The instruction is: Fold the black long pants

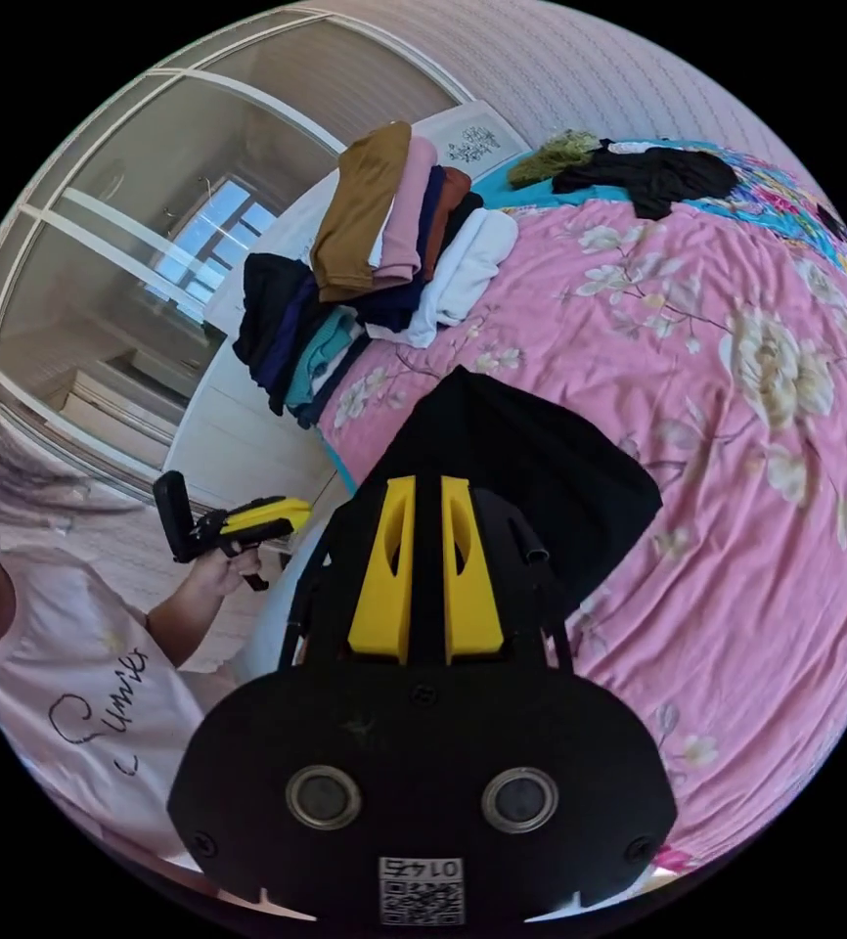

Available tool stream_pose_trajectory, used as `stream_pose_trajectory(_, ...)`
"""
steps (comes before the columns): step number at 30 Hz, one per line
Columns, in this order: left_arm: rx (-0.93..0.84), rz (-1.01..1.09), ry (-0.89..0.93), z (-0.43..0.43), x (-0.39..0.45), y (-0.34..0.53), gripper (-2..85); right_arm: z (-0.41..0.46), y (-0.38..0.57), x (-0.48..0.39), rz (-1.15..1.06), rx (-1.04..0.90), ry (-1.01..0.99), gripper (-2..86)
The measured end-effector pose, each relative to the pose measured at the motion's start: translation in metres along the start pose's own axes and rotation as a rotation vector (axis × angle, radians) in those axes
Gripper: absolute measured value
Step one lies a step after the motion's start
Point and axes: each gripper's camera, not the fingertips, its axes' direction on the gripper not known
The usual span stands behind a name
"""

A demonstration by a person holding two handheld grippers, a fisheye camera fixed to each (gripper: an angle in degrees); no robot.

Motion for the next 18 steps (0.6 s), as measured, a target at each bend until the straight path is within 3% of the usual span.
stream_pose_trajectory(6,-0.099,0.052,-0.024,0.017,0.021,-0.017,6.6,0.023,0.051,-0.014,-0.002,-0.103,0.132,5.9)
stream_pose_trajectory(11,-0.219,0.131,-0.115,0.040,0.040,-0.032,7.3,0.025,-0.004,-0.015,-0.049,0.008,0.311,8.1)
stream_pose_trajectory(14,-0.289,0.154,-0.138,0.056,0.048,-0.042,6.6,0.057,-0.041,-0.003,-0.053,-0.100,0.413,8.1)
stream_pose_trajectory(18,-0.307,0.214,-0.133,0.059,0.061,-0.057,0.5,0.073,-0.061,-0.001,-0.097,-0.200,0.378,1.0)
